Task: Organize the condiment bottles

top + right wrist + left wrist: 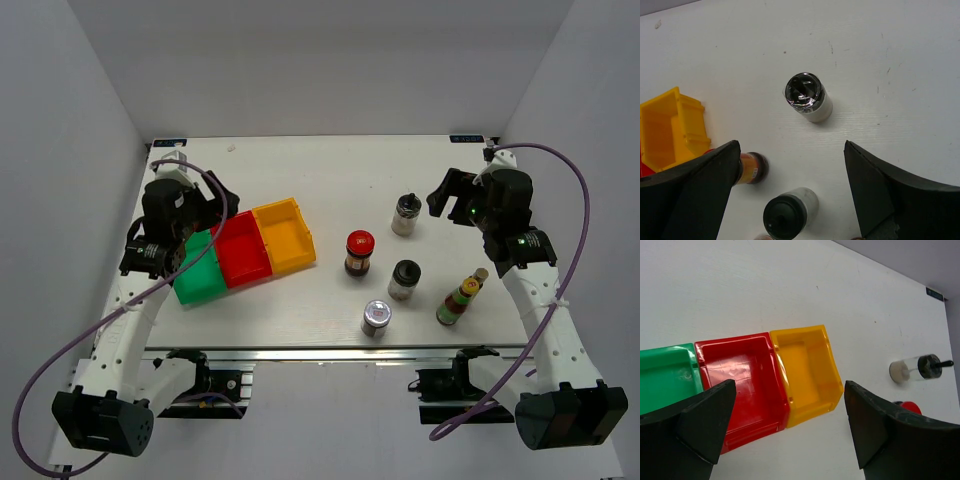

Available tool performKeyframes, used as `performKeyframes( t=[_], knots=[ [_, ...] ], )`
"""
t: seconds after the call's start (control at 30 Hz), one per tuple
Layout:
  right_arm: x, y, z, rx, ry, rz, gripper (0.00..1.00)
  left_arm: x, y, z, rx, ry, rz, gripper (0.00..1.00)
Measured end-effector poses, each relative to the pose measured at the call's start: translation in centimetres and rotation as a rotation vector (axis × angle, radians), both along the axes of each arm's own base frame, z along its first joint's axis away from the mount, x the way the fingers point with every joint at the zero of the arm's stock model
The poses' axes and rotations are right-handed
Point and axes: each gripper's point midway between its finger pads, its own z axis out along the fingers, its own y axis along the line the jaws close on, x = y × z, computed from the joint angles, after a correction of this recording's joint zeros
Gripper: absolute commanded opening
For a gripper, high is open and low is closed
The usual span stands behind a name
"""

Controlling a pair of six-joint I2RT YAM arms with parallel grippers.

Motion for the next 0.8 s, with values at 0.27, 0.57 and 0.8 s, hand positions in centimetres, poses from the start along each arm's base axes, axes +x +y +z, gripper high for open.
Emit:
performKeyframes(
  t=[0.27, 0.57, 0.8],
  knots=[
    [-1.2, 0.1, -1.3, 0.005, 0.001, 0.011, 0.89, -1.0, -7.8, -1.7, 0.073, 0.024, -0.225, 0.98],
    [-2.3, -1.5, -3.4, -0.033, 0.059, -0.065, 0.89, -3.7, -22.4, -6.2, 0.288, 0.079, -0.621, 0.98],
    [-2.9, -2.7, -5.3, -0.061, 0.116, -0.129, 0.89, -2.8, -29.2, -8.1, 0.384, 0.089, -0.729, 0.98]
  ],
)
